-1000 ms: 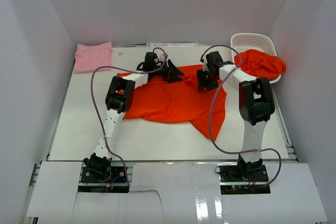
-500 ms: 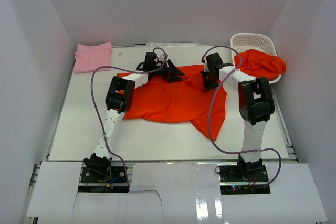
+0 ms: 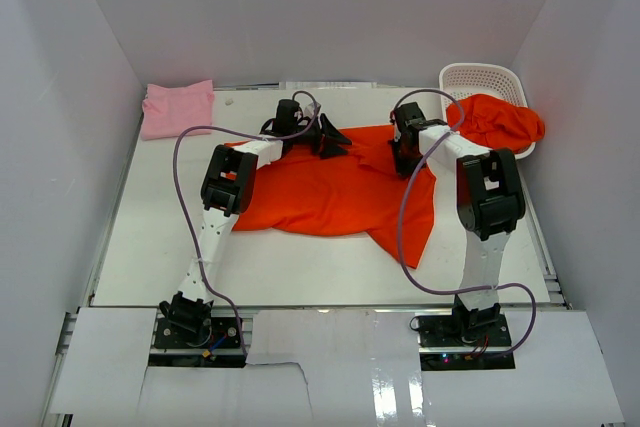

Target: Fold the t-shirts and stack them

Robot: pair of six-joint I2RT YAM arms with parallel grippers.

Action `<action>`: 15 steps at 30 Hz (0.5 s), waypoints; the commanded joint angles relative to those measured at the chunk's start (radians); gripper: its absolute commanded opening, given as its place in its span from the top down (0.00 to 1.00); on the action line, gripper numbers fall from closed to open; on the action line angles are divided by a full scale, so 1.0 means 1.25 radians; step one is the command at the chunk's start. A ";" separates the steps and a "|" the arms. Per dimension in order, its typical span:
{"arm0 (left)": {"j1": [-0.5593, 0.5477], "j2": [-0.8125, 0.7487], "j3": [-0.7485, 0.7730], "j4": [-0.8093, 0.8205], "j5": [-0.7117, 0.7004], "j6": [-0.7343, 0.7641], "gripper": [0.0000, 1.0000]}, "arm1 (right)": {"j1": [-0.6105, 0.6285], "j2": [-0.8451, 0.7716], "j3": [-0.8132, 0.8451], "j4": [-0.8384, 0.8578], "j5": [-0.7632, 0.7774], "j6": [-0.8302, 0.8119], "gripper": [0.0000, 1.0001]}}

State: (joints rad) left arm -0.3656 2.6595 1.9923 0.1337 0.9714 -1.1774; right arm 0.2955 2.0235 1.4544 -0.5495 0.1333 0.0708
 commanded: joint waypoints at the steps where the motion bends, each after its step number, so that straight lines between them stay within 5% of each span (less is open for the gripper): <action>1: -0.006 -0.017 0.003 -0.064 0.002 -0.007 0.46 | -0.008 -0.042 -0.010 -0.087 0.025 -0.008 0.92; 4: -0.006 -0.017 0.000 -0.064 0.003 -0.008 0.46 | -0.008 -0.049 0.011 -0.110 0.015 -0.004 0.87; 5: -0.006 -0.018 0.000 -0.064 0.003 -0.007 0.46 | -0.008 -0.055 0.016 -0.110 0.004 -0.004 0.79; 6: -0.006 -0.017 0.000 -0.064 0.002 -0.007 0.46 | -0.008 -0.059 0.018 -0.107 -0.011 -0.004 0.60; 9: -0.006 -0.016 -0.001 -0.063 0.003 -0.008 0.46 | -0.008 -0.064 0.038 -0.078 -0.084 0.001 0.46; 15: -0.006 -0.018 -0.007 -0.065 0.003 -0.002 0.46 | -0.008 -0.044 0.108 -0.028 -0.190 0.017 0.44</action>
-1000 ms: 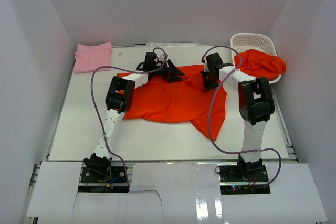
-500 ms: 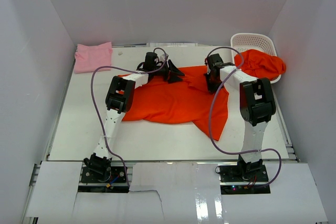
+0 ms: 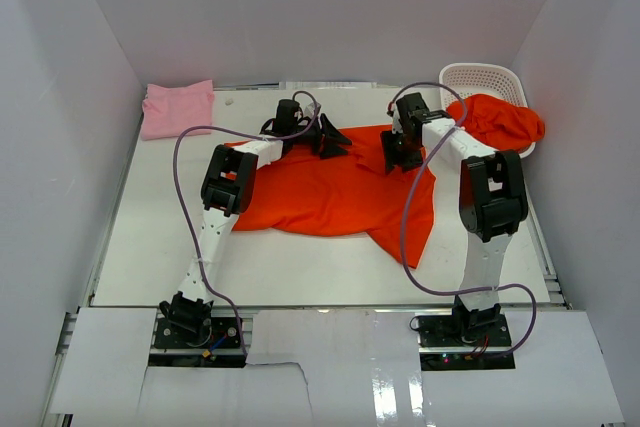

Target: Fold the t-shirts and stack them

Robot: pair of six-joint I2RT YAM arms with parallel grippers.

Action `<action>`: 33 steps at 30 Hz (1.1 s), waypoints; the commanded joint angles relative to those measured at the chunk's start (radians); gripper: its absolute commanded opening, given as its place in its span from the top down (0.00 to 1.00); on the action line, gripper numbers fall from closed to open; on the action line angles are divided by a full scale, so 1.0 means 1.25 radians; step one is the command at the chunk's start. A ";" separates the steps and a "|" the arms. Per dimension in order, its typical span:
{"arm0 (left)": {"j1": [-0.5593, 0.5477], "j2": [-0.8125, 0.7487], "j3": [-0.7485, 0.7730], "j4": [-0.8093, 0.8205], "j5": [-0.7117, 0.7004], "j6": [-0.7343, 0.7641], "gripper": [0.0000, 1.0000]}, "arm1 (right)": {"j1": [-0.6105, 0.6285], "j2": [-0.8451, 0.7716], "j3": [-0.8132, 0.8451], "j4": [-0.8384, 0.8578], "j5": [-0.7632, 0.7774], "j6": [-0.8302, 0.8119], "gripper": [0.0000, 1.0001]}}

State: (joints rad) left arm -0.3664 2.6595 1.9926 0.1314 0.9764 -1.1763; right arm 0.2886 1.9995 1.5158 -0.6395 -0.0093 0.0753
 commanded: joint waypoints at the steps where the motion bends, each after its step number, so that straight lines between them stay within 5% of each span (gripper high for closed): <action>1: -0.005 -0.018 -0.007 -0.063 -0.002 -0.003 0.46 | -0.003 -0.011 0.082 0.050 -0.108 0.016 0.44; 4: -0.005 -0.018 -0.009 -0.063 -0.002 -0.005 0.46 | -0.003 0.021 0.119 0.078 -0.163 0.029 0.45; 7: -0.005 -0.019 -0.011 -0.063 -0.002 -0.006 0.46 | -0.003 0.059 0.160 0.105 -0.193 0.040 0.66; 8: -0.005 -0.019 -0.011 -0.063 -0.002 -0.006 0.46 | -0.003 0.070 0.186 0.108 -0.197 0.044 0.87; 9: -0.005 -0.019 -0.010 -0.063 -0.002 -0.008 0.46 | -0.003 0.083 0.201 0.103 -0.210 0.048 0.92; 25: -0.005 -0.016 -0.010 -0.062 -0.002 -0.008 0.46 | 0.004 0.190 0.189 0.180 -0.332 0.096 0.92; 33: -0.005 -0.016 -0.011 -0.063 -0.003 -0.008 0.46 | 0.010 0.163 0.120 0.086 -0.303 0.072 0.92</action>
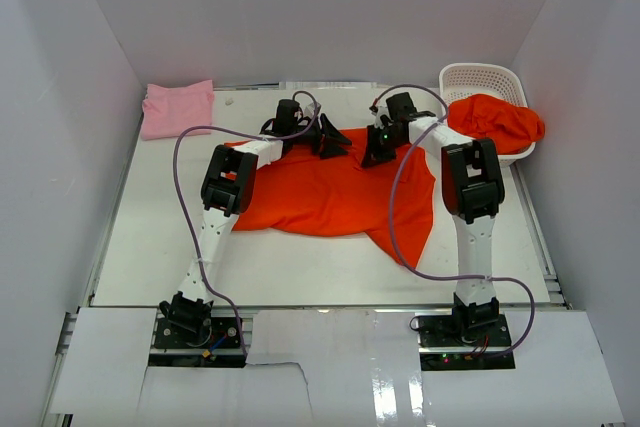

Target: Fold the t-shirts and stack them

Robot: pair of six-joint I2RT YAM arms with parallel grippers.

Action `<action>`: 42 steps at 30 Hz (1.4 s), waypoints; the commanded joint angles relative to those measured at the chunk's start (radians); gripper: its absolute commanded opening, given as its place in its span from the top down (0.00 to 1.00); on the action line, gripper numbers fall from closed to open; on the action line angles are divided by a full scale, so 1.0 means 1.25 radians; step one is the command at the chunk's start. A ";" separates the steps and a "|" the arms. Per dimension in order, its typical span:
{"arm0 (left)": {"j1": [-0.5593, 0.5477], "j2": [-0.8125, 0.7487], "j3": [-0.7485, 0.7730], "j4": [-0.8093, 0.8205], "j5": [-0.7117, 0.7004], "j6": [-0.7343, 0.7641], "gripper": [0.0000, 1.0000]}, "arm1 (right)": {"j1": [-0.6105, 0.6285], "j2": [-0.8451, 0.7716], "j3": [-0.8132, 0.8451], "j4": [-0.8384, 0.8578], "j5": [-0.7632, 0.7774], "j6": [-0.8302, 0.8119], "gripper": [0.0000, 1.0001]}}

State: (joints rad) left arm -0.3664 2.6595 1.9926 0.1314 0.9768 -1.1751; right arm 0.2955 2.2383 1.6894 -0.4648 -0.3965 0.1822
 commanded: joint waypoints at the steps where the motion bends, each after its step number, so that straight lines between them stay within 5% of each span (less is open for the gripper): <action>1: -0.005 -0.016 -0.010 -0.063 -0.003 -0.007 0.46 | 0.004 -0.030 -0.020 -0.067 0.015 -0.023 0.92; 13: -0.004 -0.014 -0.002 -0.068 0.003 -0.007 0.46 | -0.024 -0.107 0.033 -0.114 0.069 -0.037 0.92; 17: -0.004 -0.020 -0.002 -0.068 0.011 -0.012 0.46 | -0.066 -0.075 0.150 -0.128 0.077 -0.034 0.64; 20: -0.005 -0.034 -0.023 -0.066 0.019 -0.012 0.46 | -0.084 -0.059 0.173 -0.090 0.118 -0.029 0.54; 29: -0.004 -0.283 -0.231 -0.057 0.038 0.010 0.44 | -0.131 0.029 0.233 -0.079 0.152 -0.007 0.53; 35: 0.037 -0.499 -0.397 -0.008 0.092 0.010 0.43 | -0.131 -0.033 0.096 -0.017 0.110 -0.006 0.53; 40: 0.106 -0.596 -0.390 -0.123 0.135 0.107 0.41 | -0.130 -0.081 0.018 -0.005 0.094 -0.006 0.53; 42: 0.155 -0.613 -0.390 -0.263 0.113 0.223 0.40 | -0.121 -0.108 -0.023 -0.013 0.088 -0.006 0.53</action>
State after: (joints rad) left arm -0.2474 1.9518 1.4994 -0.0013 1.0981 -1.0794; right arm 0.1322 2.1990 1.7096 -0.4957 -0.2550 0.1741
